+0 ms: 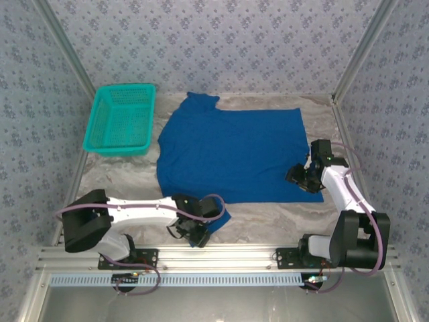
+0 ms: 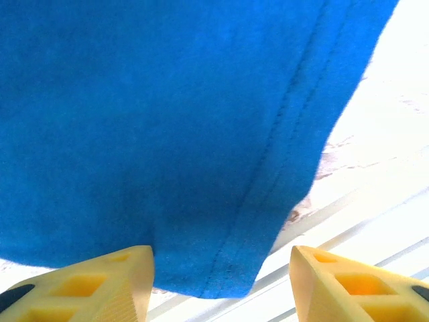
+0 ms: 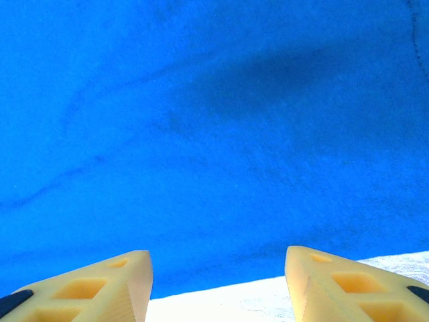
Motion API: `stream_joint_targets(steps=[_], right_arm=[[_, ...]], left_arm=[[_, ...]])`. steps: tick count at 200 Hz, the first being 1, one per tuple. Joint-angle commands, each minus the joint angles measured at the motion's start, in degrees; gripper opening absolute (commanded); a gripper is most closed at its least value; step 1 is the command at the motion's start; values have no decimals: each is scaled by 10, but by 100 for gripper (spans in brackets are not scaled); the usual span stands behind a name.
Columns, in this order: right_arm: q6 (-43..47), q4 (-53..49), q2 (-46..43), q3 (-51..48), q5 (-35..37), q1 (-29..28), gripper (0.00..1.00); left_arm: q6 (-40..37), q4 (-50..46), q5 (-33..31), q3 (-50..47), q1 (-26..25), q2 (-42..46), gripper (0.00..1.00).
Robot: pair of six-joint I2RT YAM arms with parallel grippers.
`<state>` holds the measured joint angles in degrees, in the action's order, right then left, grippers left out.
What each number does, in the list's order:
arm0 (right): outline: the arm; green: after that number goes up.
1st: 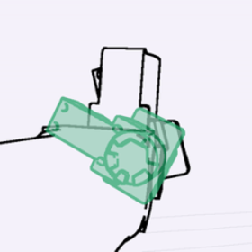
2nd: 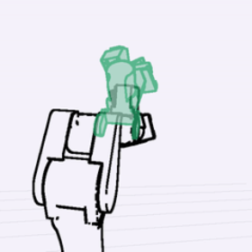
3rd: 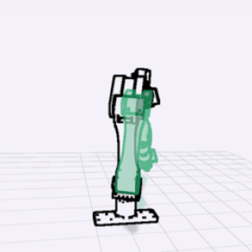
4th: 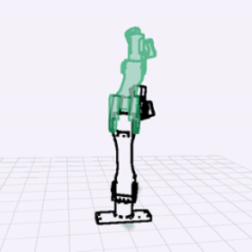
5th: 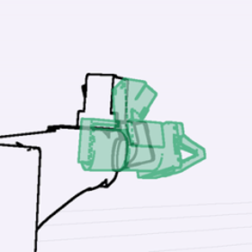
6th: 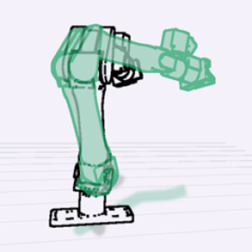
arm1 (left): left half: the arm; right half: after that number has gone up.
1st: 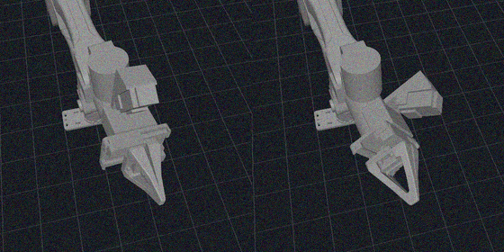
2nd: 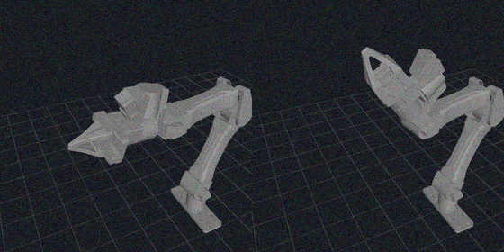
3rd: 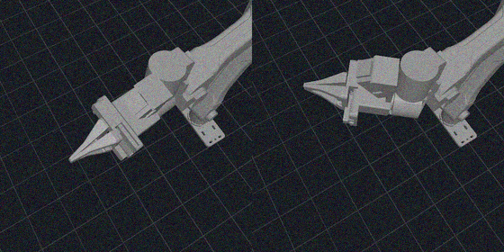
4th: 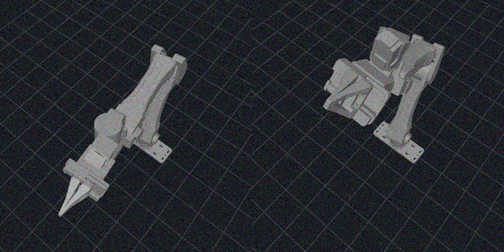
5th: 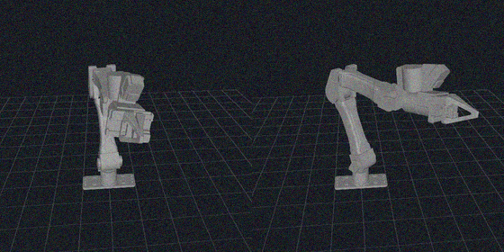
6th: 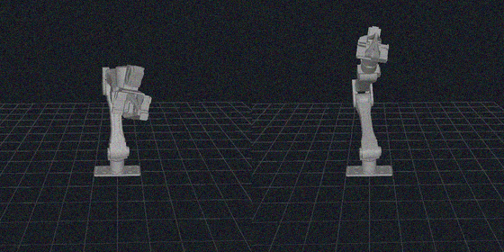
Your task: Fold the inside-out t-shirt
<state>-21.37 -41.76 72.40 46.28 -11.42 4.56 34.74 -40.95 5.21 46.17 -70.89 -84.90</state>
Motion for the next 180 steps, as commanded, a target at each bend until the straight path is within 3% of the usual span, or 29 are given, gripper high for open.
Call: stream_joint_targets(steps=[1, 52, 135, 180], right_arm=[[9, -9, -8, 10, -3, 1, 57], [11, -10, -9, 8, -7, 1, 57], [7, -13, -13, 10, 2, 1, 57], [6, -16, -13, 12, 6, 0, 57]], left_arm=[[-30, -18, 22, 17, -5, -21, 56], [-38, -33, 12, 26, -4, -61, 49], [-53, -31, -7, 16, -5, -30, 20], [-71, -37, -7, 15, -5, -25, 10]])
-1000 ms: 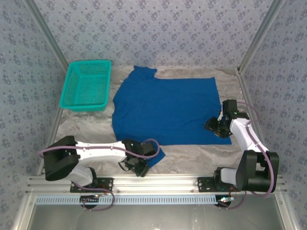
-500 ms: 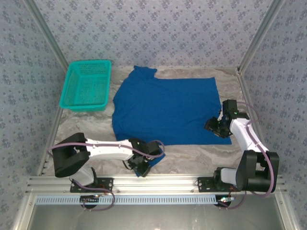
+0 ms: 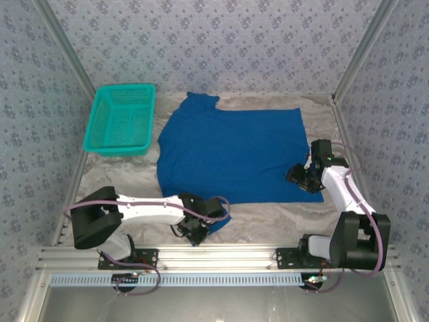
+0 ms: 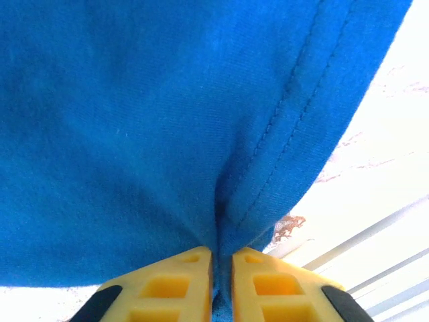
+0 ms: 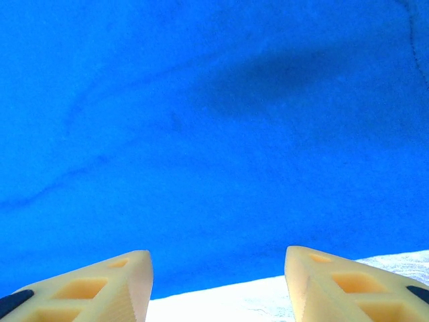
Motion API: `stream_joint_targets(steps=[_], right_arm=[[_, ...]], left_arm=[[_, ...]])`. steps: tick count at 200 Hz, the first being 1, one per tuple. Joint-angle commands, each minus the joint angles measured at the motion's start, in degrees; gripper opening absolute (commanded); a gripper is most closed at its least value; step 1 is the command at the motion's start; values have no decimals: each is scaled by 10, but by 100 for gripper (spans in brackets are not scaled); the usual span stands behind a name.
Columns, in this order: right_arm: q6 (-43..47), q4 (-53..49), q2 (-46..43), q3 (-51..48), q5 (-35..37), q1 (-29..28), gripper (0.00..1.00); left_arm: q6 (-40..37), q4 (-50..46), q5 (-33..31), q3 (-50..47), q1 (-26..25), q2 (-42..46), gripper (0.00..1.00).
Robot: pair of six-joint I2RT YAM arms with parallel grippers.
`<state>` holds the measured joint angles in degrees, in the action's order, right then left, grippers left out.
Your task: Fold the inside-out t-shirt
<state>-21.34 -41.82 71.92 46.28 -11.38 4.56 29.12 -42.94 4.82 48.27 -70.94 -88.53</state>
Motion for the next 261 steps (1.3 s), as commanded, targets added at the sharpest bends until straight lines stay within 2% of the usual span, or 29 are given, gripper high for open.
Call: stream_joint_targets(steps=[1, 27, 67, 74, 88, 100, 113, 128, 176, 211, 233, 261], right_arm=[[6, -15, -8, 12, 6, 0, 57], [5, -18, -8, 12, 10, 1, 57], [5, -18, -8, 13, 10, 0, 57], [4, -18, -7, 13, 11, 0, 57], [5, -18, -5, 13, 12, -1, 57], [6, -18, -4, 12, 12, -1, 57], [7, -19, -3, 12, 11, 0, 57], [8, -19, -4, 12, 10, -1, 57], [9, -17, -2, 12, 6, 0, 57], [10, -16, -3, 11, 1, -1, 57], [10, -17, -5, 12, 0, -1, 57], [10, -17, -5, 11, 0, -1, 57]], left_arm=[[-15, -18, -4, -6, -4, 11, 10], [-20, -16, -6, -1, 9, 18, 0], [-29, 0, 16, -10, 31, 53, 0], [-32, -3, 18, -9, 31, 52, 6], [-36, -13, 23, -3, 30, 42, 25], [-36, -12, 28, -5, 30, 45, 36], [-36, -5, 35, -12, 30, 59, 43], [-37, -5, 37, -16, 30, 63, 48], [-43, -11, 4, -12, -3, 11, 51], [-43, -8, -13, -22, -6, -6, 51], [-45, -2, -15, -30, -7, -17, 48], [-47, 8, -3, -38, -9, -22, 36]])
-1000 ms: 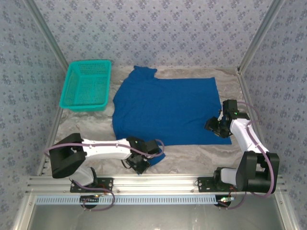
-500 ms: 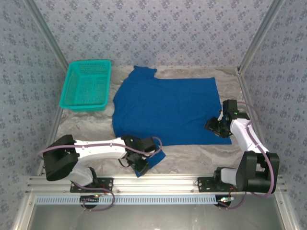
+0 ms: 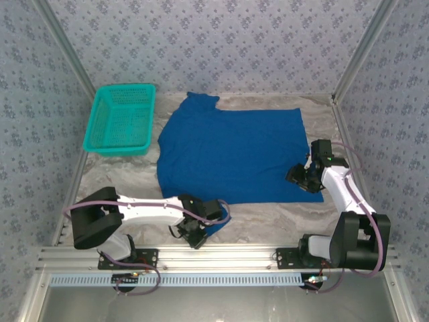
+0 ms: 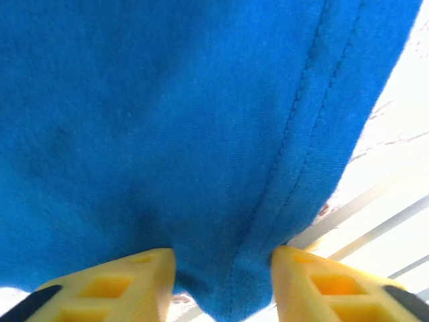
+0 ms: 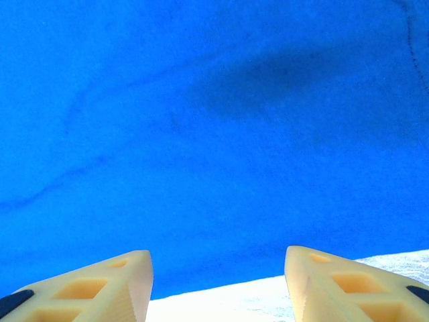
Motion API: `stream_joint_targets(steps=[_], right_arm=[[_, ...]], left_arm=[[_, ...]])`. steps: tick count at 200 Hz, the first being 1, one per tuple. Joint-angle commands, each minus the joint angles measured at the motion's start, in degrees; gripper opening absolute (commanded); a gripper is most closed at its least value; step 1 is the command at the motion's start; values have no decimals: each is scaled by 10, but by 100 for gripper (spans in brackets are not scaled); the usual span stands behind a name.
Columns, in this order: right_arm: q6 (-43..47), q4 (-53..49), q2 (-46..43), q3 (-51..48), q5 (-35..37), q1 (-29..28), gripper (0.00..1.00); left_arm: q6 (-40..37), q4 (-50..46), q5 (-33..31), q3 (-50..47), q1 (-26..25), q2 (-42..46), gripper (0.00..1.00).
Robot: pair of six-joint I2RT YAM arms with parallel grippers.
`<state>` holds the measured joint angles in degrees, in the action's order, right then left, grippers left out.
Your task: Fold the inside-out t-shirt
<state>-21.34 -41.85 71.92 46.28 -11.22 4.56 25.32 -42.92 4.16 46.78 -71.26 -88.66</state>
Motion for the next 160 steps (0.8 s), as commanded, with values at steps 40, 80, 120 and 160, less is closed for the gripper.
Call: stream_joint_targets(steps=[40, 80, 120, 160], right_arm=[[11, -19, -3, 15, 1, -1, 57], [8, -26, -9, 15, 17, -1, 57], [2, -34, -9, 15, 65, 8, 57], [-21, -55, -8, 12, 92, 71, 58]], left_arm=[[-19, 1, 3, -27, -8, -28, 22], [-31, -22, -13, 2, 9, 1, 7], [-61, -24, -6, 6, 74, 61, 0], [-74, -20, 11, 8, 103, 88, 0]])
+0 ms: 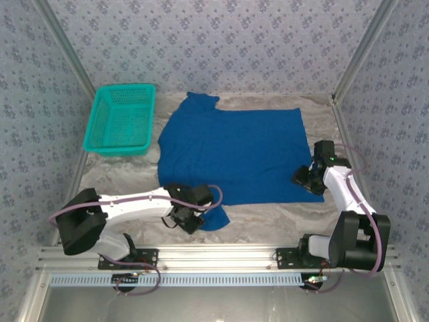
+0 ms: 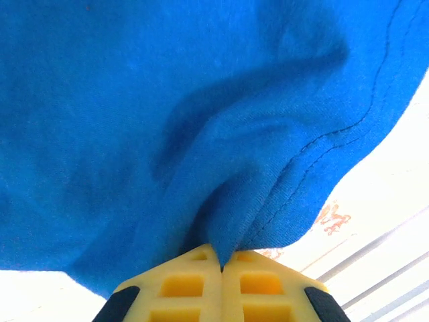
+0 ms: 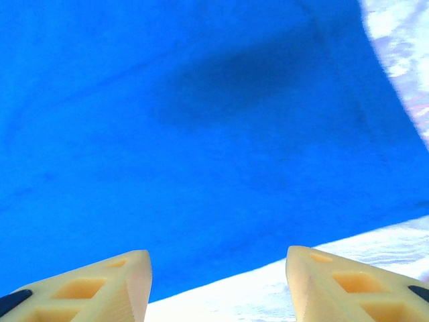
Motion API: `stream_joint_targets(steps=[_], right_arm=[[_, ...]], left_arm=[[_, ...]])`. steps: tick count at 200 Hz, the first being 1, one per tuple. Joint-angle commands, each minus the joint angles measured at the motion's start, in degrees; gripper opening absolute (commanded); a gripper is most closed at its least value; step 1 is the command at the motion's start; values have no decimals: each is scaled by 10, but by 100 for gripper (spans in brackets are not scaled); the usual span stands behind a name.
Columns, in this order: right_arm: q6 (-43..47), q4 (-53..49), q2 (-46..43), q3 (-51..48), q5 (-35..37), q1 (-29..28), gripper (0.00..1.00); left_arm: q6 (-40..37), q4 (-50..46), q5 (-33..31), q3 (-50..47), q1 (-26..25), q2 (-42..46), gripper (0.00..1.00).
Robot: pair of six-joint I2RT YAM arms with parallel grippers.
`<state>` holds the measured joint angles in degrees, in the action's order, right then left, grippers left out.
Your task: Fold the inside-out t-shirt
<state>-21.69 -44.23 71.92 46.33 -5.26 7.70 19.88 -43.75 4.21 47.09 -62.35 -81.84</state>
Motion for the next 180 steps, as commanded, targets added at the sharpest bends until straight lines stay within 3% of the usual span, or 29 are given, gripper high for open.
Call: stream_joint_targets(steps=[1, 61, 92, 143, 180], right_arm=[[-18, -32, -9, 11, 33, 42, 58], [-32, -25, 47, 2, 58, 153, 57], [-15, 2, 91, -4, 11, 181, 55], [-6, 12, 162, 9, 7, 185, 50], [-9, 16, 191, 12, 29, 186, 37]], left_arm=[[-19, -12, 12, 5, 14, 21, 0], [-19, 33, 87, 0, 68, 51, 0], [-15, 45, 108, -5, 82, 53, 0], [-19, 45, 115, -4, 83, 53, 0], [-21, 45, 112, -4, 83, 52, 0]])
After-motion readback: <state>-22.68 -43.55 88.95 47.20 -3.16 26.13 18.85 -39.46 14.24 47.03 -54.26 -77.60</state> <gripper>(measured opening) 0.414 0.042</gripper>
